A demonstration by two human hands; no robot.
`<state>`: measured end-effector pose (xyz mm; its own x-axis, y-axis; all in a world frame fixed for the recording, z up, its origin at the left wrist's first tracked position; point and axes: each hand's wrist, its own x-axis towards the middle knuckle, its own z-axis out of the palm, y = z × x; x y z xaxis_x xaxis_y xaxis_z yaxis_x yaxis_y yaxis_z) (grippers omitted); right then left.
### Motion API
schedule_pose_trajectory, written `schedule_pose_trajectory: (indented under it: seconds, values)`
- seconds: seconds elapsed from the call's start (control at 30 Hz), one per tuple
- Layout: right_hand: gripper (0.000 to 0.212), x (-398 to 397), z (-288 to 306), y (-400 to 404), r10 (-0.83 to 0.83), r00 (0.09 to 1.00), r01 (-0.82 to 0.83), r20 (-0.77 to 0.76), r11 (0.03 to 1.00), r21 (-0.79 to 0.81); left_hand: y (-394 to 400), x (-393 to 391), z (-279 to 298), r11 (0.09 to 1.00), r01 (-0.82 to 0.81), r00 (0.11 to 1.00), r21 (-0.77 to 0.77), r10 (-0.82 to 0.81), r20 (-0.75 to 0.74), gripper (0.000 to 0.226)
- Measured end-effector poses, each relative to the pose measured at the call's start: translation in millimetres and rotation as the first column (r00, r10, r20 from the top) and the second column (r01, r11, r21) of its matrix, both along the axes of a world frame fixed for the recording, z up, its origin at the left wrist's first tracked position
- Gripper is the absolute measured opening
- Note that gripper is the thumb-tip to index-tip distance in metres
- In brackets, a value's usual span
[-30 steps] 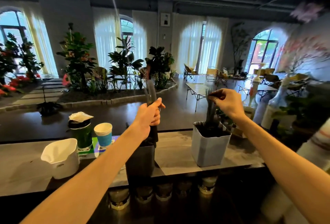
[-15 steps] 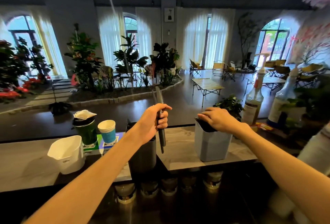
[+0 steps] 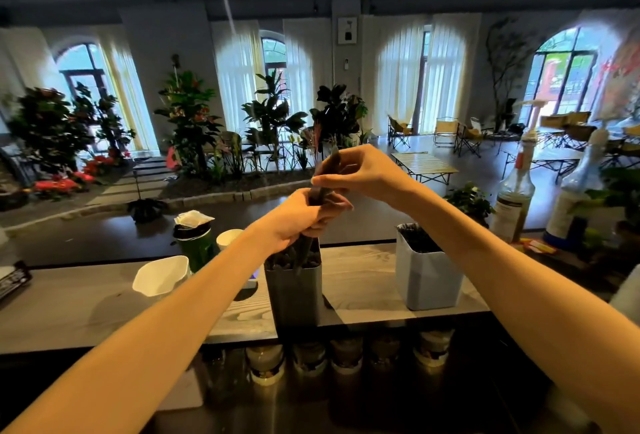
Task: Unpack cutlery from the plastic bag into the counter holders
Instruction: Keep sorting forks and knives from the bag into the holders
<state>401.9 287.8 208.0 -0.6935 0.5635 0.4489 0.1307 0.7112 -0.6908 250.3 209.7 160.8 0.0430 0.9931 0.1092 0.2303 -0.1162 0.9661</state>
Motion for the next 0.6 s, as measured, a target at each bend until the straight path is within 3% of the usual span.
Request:
schedule_pose_trajectory:
  seconds: [0.1, 0.23, 0.37, 0.47, 0.53, 0.6]
  values:
    - [0.015, -8.1, 9.4, 1.4, -0.046, 0.994, 0.060, -0.097, 0.988, 0.142, 0.8, -18.0, 16.1, 0.981, -0.130, 0.992, 0.142, 0.128, 0.020, 0.027]
    - [0.016, -26.3, 2.3, 4.9, -0.112, 0.989, 0.139, -0.099, 0.939, 0.316, 6.2, -49.4, 18.6, 0.897, -0.259, 0.913, 0.358, 0.348, -0.211, 0.022]
    - [0.017, -46.0, -34.0, 8.0, -0.155, 0.988, 0.147, 0.003, 0.944, 0.294, 11.2, -63.6, -6.2, 0.886, -0.304, 0.796, 0.351, 0.439, -0.418, 0.024]
    - [0.024, -50.5, -61.7, 10.5, -0.180, 0.955, 0.116, 0.235, 0.958, 0.262, 4.9, -69.0, -28.9, 0.918, -0.264, 0.724, 0.298, 0.392, -0.567, 0.018]
    - [0.030, -45.2, -71.6, 6.2, -0.190, 0.926, 0.110, 0.326, 0.962, 0.249, -3.2, -73.5, -37.1, 0.929, -0.249, 0.724, 0.275, 0.367, -0.584, 0.019]
    - [0.031, -33.1, -77.3, -1.5, -0.182, 0.936, 0.120, 0.303, 0.970, 0.213, -15.5, -76.5, -38.2, 0.926, -0.242, 0.739, 0.289, 0.369, -0.564, 0.021]
